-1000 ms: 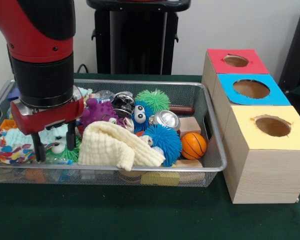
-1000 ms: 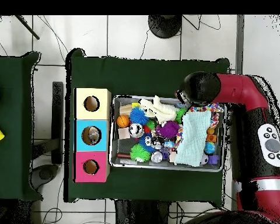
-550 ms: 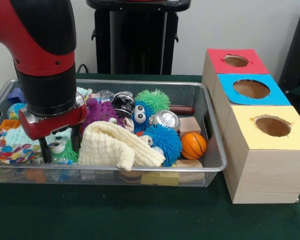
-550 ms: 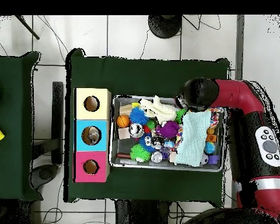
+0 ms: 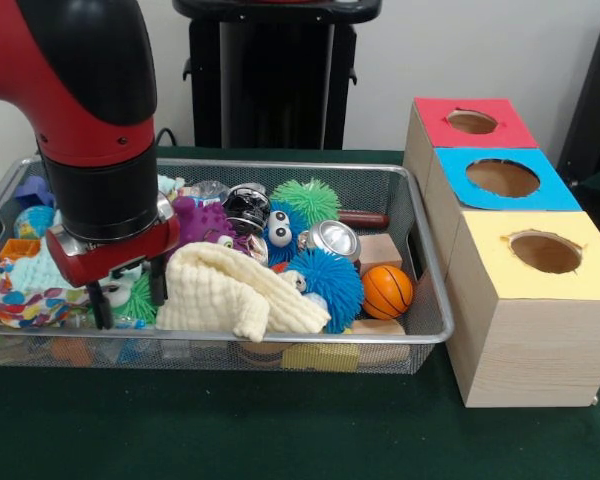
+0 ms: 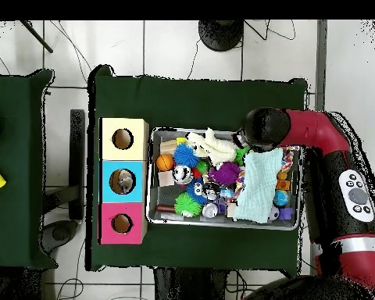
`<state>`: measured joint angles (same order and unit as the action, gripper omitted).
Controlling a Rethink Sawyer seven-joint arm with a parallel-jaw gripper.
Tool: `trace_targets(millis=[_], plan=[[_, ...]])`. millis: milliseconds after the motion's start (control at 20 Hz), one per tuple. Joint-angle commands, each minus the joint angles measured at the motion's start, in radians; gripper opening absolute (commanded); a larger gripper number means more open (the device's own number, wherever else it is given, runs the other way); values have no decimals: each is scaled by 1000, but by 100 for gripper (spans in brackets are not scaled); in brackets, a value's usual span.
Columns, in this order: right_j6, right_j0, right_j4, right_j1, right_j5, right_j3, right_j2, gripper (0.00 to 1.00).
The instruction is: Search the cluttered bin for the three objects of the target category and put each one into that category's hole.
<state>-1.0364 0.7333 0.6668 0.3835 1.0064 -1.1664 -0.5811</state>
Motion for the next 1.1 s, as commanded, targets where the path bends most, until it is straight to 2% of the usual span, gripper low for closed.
trace_targets(millis=[50, 500, 1100], plan=[[180, 18, 49, -34, -53, -80, 4, 100], [197, 17, 72, -46, -80, -67, 0, 100], [297, 24, 119, -90, -113, -34, -12, 100]])
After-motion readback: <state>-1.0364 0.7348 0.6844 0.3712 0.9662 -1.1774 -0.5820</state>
